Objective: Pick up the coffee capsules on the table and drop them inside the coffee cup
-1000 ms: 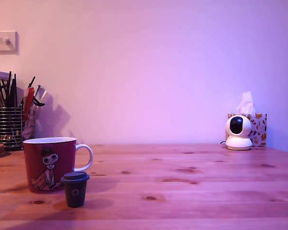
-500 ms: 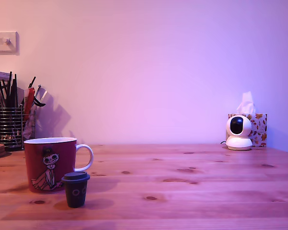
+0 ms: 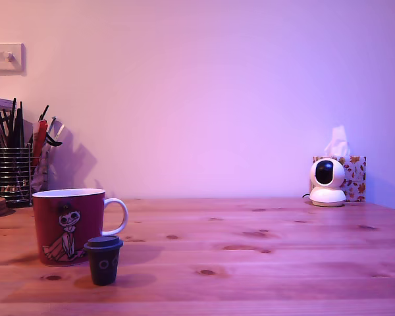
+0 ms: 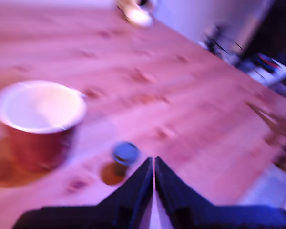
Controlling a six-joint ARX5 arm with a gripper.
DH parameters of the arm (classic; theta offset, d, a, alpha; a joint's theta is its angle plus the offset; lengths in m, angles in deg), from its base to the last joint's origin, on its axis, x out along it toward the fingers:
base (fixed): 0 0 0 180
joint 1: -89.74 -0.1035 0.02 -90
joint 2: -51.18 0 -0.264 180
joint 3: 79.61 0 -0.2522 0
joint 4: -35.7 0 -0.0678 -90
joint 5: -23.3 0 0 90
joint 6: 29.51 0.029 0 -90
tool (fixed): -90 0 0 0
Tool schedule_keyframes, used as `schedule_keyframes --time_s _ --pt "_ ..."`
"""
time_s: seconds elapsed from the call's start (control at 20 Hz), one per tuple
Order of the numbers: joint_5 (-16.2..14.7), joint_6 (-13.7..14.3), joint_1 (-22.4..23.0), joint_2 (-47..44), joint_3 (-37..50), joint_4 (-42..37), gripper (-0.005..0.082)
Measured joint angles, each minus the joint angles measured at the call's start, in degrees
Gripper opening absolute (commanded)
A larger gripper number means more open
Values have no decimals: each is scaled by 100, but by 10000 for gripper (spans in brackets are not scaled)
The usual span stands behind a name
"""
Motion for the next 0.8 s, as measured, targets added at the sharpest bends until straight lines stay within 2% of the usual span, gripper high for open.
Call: schedule_keyframes --time_s 0.15,0.3,0.55,0.6,0.7,0.75,0.8 --pt "-2 -2 245 -245 0 -55 -19" --pt "-9 -385 337 -595 0 -378 -17" --pt "0 -398 496 -1425 0 -463 13" --pt "2 -387 551 -1604 0 -533 120" --pt "-76 -393 715 -1904 2 -820 395" --pt "-103 -396 850 -1991 0 -999 477" --pt "-98 -398 979 -2052 2 -1091 522"
